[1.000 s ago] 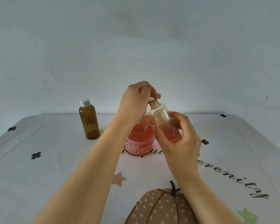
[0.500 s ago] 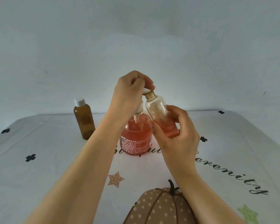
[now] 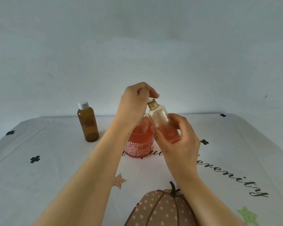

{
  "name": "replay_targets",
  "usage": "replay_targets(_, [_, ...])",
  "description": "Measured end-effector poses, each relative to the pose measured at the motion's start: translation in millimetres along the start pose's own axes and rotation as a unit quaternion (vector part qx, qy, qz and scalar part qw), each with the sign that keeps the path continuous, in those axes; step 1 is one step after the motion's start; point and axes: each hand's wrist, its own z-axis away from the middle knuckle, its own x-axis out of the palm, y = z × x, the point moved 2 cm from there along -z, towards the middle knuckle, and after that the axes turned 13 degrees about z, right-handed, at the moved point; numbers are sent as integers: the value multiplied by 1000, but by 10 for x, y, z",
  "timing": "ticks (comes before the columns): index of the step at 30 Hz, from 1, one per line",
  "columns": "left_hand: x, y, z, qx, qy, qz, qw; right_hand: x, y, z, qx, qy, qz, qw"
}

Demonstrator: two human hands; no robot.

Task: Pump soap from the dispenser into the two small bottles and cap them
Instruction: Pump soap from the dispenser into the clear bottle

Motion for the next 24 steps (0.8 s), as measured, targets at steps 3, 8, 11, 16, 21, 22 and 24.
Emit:
replay_targets(3, [9,44,27,4,13,17,1000,-8,-31,-34,-5,3,-2,1000])
replay_targets(8, [10,106,11,5,52,97,994,-5,-77,-51,-24,27,-7,999])
replay_targets(11, [22,114,17,-10,49,140,989,-30,-71,-46,-31,38,-6,999])
replay_targets(16, [36,88,14,-14,52,145,988,-17,-81,-62,-37,43,-6,998])
replay_targets(21, [21,101,28,-8,54,148,987,-27,-92,-59,-31,37,-15,999])
replay_targets(22, [17,110,30,-7,54,149,987,-21,-93,-60,-29,34,-16,999])
replay_targets(24, [14,117,24,-12,46,144,989,-21,-90,-61,-27,32,-14,999])
